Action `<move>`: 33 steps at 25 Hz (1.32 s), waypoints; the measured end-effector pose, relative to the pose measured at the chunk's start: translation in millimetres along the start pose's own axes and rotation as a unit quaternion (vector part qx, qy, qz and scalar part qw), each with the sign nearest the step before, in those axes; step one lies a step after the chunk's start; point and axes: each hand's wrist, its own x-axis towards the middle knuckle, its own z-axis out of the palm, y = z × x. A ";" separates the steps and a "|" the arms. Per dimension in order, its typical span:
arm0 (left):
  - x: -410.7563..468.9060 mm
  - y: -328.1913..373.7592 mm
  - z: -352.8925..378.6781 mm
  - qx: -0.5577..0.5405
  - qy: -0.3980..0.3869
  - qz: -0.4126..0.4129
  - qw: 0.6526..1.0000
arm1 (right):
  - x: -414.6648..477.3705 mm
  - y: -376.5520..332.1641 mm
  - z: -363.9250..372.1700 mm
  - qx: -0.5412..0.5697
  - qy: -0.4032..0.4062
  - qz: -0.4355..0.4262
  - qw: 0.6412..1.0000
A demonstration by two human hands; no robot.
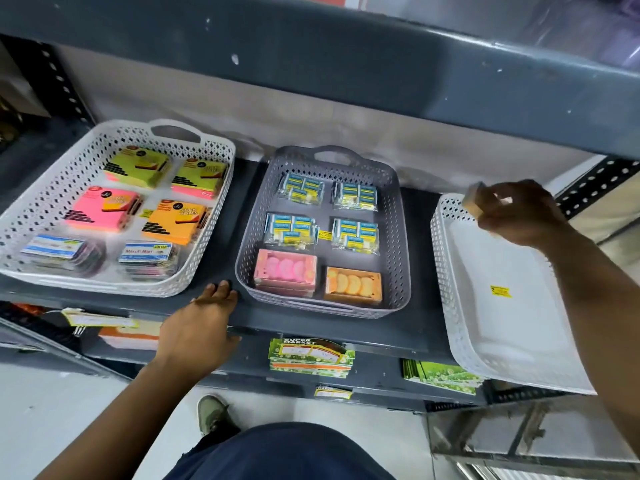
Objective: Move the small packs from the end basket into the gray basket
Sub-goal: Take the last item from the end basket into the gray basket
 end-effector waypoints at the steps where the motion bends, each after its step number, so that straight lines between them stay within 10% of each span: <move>1: 0.8 0.3 -0.4 0.001 -0.001 -0.002 1.000 | -5.8 -18.4 -8.2 0.075 0.033 -0.009 0.997; 7: 1.5 0.4 0.7 0.002 0.015 -0.005 1.000 | -49.2 -127.4 -11.3 0.168 -0.067 -0.198 0.963; 12: -1.1 -1.2 2.7 -0.007 0.016 0.000 1.000 | -61.8 -168.2 20.9 -0.004 -0.147 -0.248 0.957; 33: -2.4 -4.2 4.4 -0.011 0.019 0.016 1.000 | -57.7 -177.9 50.8 -0.070 -0.191 -0.254 0.945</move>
